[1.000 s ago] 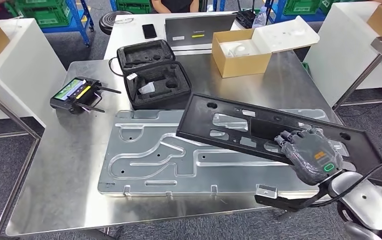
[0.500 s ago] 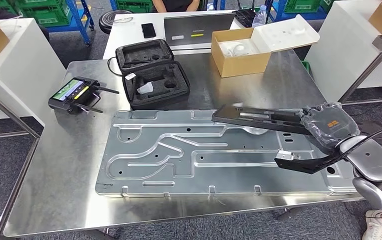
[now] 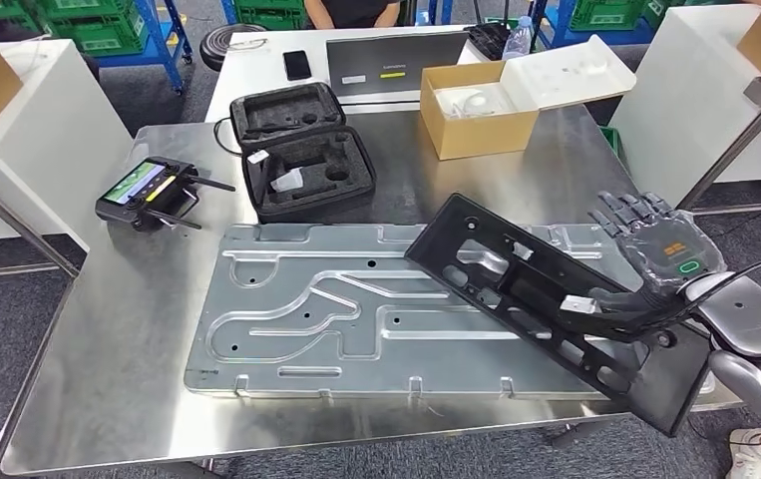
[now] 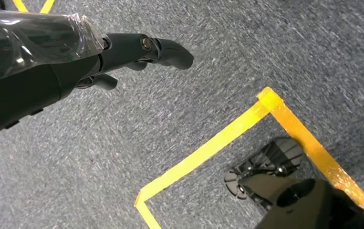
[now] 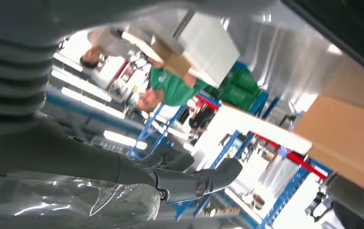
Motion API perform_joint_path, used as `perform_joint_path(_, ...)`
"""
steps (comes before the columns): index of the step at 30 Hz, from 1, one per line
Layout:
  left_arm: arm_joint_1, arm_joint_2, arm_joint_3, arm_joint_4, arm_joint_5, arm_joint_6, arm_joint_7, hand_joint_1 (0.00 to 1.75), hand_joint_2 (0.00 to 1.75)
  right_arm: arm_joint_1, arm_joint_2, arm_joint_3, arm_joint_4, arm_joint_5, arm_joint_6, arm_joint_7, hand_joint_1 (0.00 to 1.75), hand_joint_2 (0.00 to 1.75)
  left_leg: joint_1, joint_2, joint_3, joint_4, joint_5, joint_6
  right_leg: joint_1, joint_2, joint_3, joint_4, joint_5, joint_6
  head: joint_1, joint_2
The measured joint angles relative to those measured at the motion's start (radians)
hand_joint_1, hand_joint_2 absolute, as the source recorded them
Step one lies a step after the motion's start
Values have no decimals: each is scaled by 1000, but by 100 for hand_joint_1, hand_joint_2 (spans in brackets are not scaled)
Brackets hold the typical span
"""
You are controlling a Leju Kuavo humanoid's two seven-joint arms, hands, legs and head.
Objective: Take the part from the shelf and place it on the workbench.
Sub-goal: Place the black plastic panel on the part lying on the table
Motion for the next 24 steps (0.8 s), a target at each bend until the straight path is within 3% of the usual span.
perform_joint_path(3, 1, 0, 0, 0, 1, 0, 0, 0, 0, 8, -3, -4, 1, -14, -13, 6, 0, 0, 4, 2, -12, 27, -20, -12, 0, -1, -3, 0, 4, -23, -1, 0)
perform_joint_path(4, 1, 0, 0, 0, 1, 0, -1, 0, 0, 9, -4, -7, 1, -16, -16, 8, 0, 0, 5, 3, -31, 71, -47, -15, 0, -3, -3, 0, 6, -28, -1, 0)
perform_joint_path(6, 0, 0, 0, 0, 1, 0, -3, 0, 0, 14, -6, -13, 1, -21, -22, 10, 0, 0, 5, 5, -96, 216, -117, -19, 3, -4, -4, 0, 6, -34, -2, 0)
perform_joint_path(8, 2, 0, 0, 0, 1, 0, -5, 0, 0, 22, -6, -14, 1, -26, -26, 12, 0, 0, 4, 5, -146, 320, -149, -17, 9, -5, -5, 0, 6, -36, -2, 0)
perform_joint_path(9, 2, 0, 0, 0, 1, 0, -5, 0, 0, 25, -6, -15, 1, -28, -27, 13, 0, 0, 2, 5, -143, 312, -136, -12, 11, -4, -4, 0, 6, -37, -2, 0)
perform_joint_path(10, 2, 0, 0, 0, 1, 0, -6, 0, 0, 27, -7, -16, 1, -29, -28, 14, 0, 0, -1, 5, -120, 261, -106, -4, 14, -4, -3, 0, 6, -37, -2, 0)
perform_joint_path(12, 1, 1, 0, 0, 1, 0, -7, 0, 0, 30, -8, -22, 1, -30, -32, 16, 0, 0, -12, 5, -46, 102, -37, 16, 18, -3, -3, 0, 5, -37, -1, 0)
perform_joint_path(14, 0, 2, 0, 0, 1, 0, -7, 0, 0, 33, -8, -27, 1, -31, -34, 19, 0, 0, -21, 5, -6, 11, -7, 27, 19, -3, -5, -1, 7, -34, -1, 0)
perform_joint_path(16, 1, 2, 0, 0, 1, 0, -7, 0, 0, 40, -10, -31, 1, -30, -35, 21, 0, 0, -23, 5, -5, -1, -2, 28, 19, -5, -6, -5, 10, -26, -1, 0)
perform_joint_path(18, 1, 2, 0, 0, 1, 0, -7, 0, 0, 47, -14, -38, 1, -28, -36, 25, 0, 0, -18, 5, 1, -14, 10, 33, 17, -7, -11, 7, -5, -18, 0, 0)
perform_joint_path(20, 1, 2, 0, 0, 1, 0, -5, 0, 0, 51, -16, -47, 1, -27, -39, 30, 0, 0, -14, 6, 6, -25, 19, 37, 15, -7, -44, 90, -62, -10, 1, 0)
perform_joint_path(22, 1, 2, 0, 0, 1, -1, -3, 0, 0, 63, -16, -52, 1, -27, -40, 35, 0, 0, -13, 7, 4, -25, 20, 39, 14, -7, -103, 228, -126, -2, 1, 0)
perform_joint_path(23, 2, 2, 0, 0, 1, -1, -2, 0, 0, 71, -16, -55, 1, -27, -40, 37, 0, 0, -13, 7, 3, -25, 20, 39, 13, -7, -123, 272, -138, 2, 1, 0)
perform_joint_path(24, 2, 1, 0, 0, 1, -2, -1, 0, 0, 78, -16, -58, 1, -26, -40, 39, 0, 0, -12, 8, 3, -24, 20, 39, 11, -8, -125, 279, -129, 5, 1, 0)
